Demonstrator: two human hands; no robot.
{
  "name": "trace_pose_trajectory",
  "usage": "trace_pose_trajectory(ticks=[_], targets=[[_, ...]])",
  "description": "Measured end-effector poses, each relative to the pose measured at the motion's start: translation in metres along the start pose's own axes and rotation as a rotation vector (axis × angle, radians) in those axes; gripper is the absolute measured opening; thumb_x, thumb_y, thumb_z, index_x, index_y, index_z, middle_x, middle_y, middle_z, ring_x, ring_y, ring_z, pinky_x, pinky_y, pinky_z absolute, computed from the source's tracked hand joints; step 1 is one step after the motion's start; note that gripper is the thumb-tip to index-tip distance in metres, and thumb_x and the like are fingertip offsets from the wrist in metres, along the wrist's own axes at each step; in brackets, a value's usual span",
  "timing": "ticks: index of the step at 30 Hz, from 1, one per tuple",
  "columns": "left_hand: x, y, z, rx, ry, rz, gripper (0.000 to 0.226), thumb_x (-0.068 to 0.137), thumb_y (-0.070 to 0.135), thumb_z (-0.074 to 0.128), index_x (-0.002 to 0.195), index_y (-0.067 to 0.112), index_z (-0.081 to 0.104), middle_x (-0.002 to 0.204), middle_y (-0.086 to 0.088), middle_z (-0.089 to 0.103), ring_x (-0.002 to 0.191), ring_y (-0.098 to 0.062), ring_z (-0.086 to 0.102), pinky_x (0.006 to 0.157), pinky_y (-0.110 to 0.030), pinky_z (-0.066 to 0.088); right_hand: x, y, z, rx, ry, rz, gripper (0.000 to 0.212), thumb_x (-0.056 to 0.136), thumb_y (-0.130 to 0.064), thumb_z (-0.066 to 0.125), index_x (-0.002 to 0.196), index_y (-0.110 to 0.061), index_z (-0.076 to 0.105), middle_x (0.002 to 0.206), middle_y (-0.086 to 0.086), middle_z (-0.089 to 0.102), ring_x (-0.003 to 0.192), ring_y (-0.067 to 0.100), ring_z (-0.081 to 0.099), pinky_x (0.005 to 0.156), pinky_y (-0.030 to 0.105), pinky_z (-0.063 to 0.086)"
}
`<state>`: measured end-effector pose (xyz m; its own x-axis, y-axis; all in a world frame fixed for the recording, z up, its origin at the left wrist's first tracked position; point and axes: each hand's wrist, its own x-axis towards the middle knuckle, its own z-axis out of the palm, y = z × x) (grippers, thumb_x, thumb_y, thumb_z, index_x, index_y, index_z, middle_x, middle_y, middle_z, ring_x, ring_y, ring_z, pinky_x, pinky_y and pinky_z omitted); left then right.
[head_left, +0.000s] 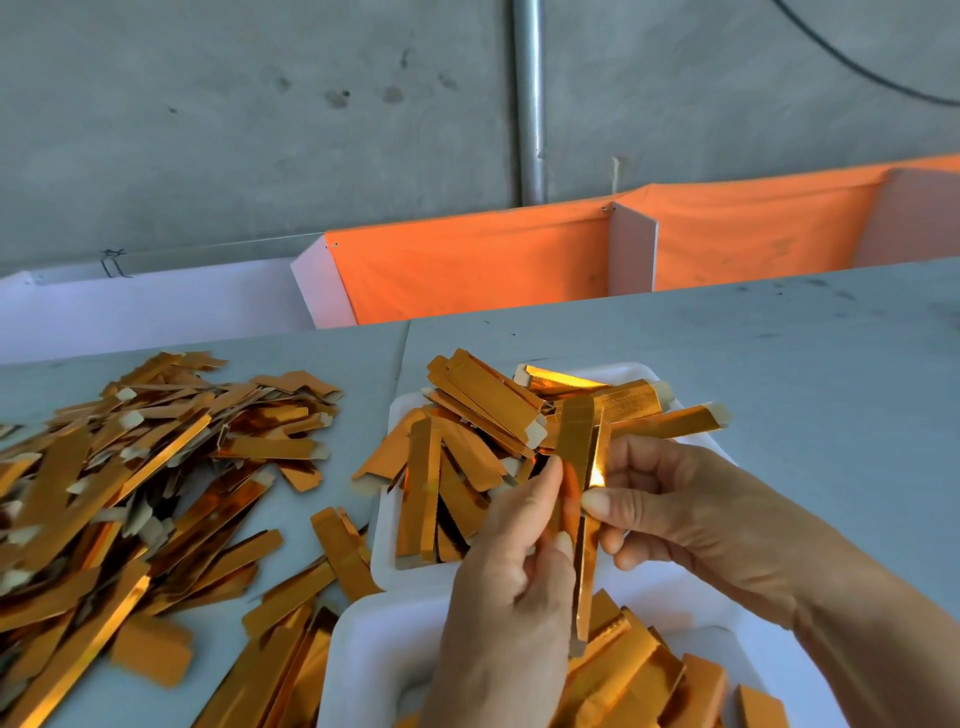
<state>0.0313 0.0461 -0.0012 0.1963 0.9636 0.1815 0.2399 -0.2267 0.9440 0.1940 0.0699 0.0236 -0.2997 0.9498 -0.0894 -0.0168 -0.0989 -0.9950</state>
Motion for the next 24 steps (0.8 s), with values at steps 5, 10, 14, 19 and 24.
trace_pose_trajectory(ticks=[5, 10, 14, 19, 24], targets=[[0.000, -0.004, 0.004, 0.115, 0.011, 0.034, 0.048, 0.099, 0.023, 0.042, 0.136, 0.052, 0.033, 0.128, 0.044, 0.035, 0.119, 0.023, 0.033, 0.091, 0.004, 0.029, -0.001, 0.000, 0.001, -0.028, 0.010, -0.012, 0.014, 0.072, -0.020, 0.071, 0.084, -0.013, 0.072, 0.069, 0.006, 0.068, 0.060, 0.014, 0.064, 0.058, 0.021, 0.052], [0.001, 0.000, 0.011, 0.212, 0.004, 0.077, 0.051, 0.090, 0.047, 0.030, 0.140, 0.047, 0.022, 0.128, 0.048, 0.019, 0.109, 0.039, 0.016, 0.086, 0.011, 0.019, -0.001, 0.001, 0.002, -0.052, 0.034, -0.028, 0.028, 0.071, -0.023, 0.072, 0.093, -0.006, 0.069, 0.069, 0.007, 0.068, 0.059, 0.014, 0.064, 0.056, 0.021, 0.051], [0.001, 0.000, 0.013, 0.248, -0.007, 0.132, 0.055, 0.086, 0.049, 0.031, 0.139, 0.048, 0.016, 0.134, 0.047, 0.012, 0.113, 0.038, 0.008, 0.090, 0.011, 0.013, -0.001, -0.001, 0.004, -0.052, 0.049, -0.047, 0.035, 0.067, -0.030, 0.073, 0.094, -0.007, 0.070, 0.073, 0.012, 0.068, 0.061, 0.017, 0.065, 0.056, 0.022, 0.052], [-0.002, -0.003, 0.012, 0.145, 0.037, 0.120, 0.050, 0.089, 0.046, 0.047, 0.130, 0.062, 0.023, 0.125, 0.052, 0.028, 0.114, 0.036, 0.020, 0.091, 0.009, 0.020, -0.002, -0.001, 0.007, -0.116, 0.100, -0.047, 0.040, 0.067, -0.032, 0.072, 0.099, -0.008, 0.068, 0.076, 0.011, 0.069, 0.064, 0.019, 0.066, 0.057, 0.022, 0.052], [-0.002, -0.006, 0.012, 0.037, 0.100, 0.091, 0.054, 0.087, 0.025, 0.064, 0.126, 0.053, 0.038, 0.111, 0.051, 0.049, 0.111, 0.024, 0.044, 0.094, -0.003, 0.037, -0.003, -0.002, 0.011, -0.149, 0.118, -0.063, 0.037, 0.070, -0.030, 0.070, 0.102, -0.011, 0.067, 0.075, 0.008, 0.068, 0.064, 0.018, 0.065, 0.058, 0.022, 0.052]])
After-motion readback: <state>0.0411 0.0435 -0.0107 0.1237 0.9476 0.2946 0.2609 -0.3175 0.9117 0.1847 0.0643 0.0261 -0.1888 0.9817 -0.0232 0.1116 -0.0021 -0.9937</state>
